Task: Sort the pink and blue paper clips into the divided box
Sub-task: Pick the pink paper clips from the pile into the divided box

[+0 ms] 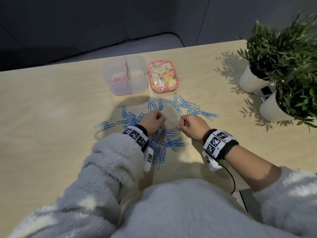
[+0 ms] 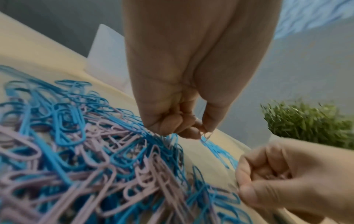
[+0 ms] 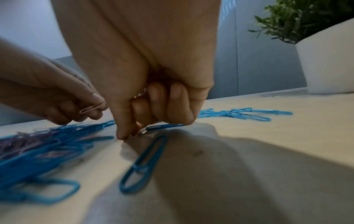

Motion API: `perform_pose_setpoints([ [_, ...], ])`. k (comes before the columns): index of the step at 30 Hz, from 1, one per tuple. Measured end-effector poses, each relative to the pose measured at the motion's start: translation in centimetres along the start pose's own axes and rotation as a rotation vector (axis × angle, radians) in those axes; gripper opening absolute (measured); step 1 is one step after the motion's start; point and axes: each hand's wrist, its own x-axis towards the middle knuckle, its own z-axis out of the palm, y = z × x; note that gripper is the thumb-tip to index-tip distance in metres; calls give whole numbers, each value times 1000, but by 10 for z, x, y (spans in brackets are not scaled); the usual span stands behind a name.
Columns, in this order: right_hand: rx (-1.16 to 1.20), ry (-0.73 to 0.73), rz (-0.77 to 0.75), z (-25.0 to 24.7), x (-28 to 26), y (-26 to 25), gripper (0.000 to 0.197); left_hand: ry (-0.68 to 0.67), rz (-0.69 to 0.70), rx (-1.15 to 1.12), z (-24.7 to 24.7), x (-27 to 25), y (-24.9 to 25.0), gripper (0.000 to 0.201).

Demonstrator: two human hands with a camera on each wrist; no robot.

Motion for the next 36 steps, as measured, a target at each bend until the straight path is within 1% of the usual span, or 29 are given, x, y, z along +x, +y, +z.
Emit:
perform_pose_setpoints([
  [2,-34,-33,-26,-2,1,0,17,8,0,-102,-5,0,0,15],
  [4,-37,-50,-59,-1,4,2,15,-16,-29,-218,-9,0,0,12],
  [5,-29,-52,-70,-1,3,2,14,-49,-52,-272,-9,-1,0,10],
  [7,-7,-44,-82,0,3,4,12,-118,-109,-379,-8,-2,1,18],
  [9,-1,-34,-68,0,2,6,14,-174,-189,-504,-7,-5,4,21],
  [11,7,-27,-56,0,1,5,13,-228,-246,-561,-7,-8,8,22],
  [12,13,-33,-52,1,2,6,13,-244,-248,-523,-6,-9,9,24],
  [13,20,-44,-42,1,2,6,13,-248,-227,-441,-5,-10,9,26],
  [15,66,-66,-28,1,3,5,18,-226,-151,-187,-3,-11,6,26],
  [16,143,-76,-26,0,4,5,24,-198,-106,-40,-2,-12,3,24],
  [18,415,-92,-9,-4,5,0,31,-147,-43,227,-1,-15,-3,16],
  [19,589,-96,33,-5,5,-3,29,-140,-27,318,-1,-16,-6,15],
  [20,768,-92,92,-5,5,-6,24,-139,-18,383,-2,-16,-9,14],
  [21,895,-79,148,-6,5,-9,19,-136,-20,421,-4,-17,-12,13],
  [22,977,-69,177,-6,5,-11,19,-123,-28,439,-6,-17,-14,11],
  [23,985,-76,178,-5,5,-13,18,-101,-38,444,-8,-18,-16,8],
  [24,940,-92,149,-3,6,-13,13,-73,-42,444,-11,-18,-18,8],
  [25,835,-105,94,-2,6,-15,13,-48,-39,443,-12,-19,-18,11],
  [27,522,-84,-34,2,9,-16,19,-19,-13,447,-13,-21,-17,19],
  [28,363,-71,-83,4,11,-16,17,-18,0,447,-11,-23,-16,22],
  [30,140,-73,-135,6,11,-18,7,-52,19,452,-5,-28,-13,25],
  [31,71,-72,-149,6,11,-19,6,-76,20,469,0,-30,-11,26],
  [33,5,-79,-148,7,11,-19,5,-102,17,521,8,-35,-8,24],
  [35,-32,-112,-139,6,11,-19,4,-87,22,554,15,-38,-5,18],
  [36,-33,-128,-132,5,12,-18,8,-73,24,564,17,-38,-3,14],
])
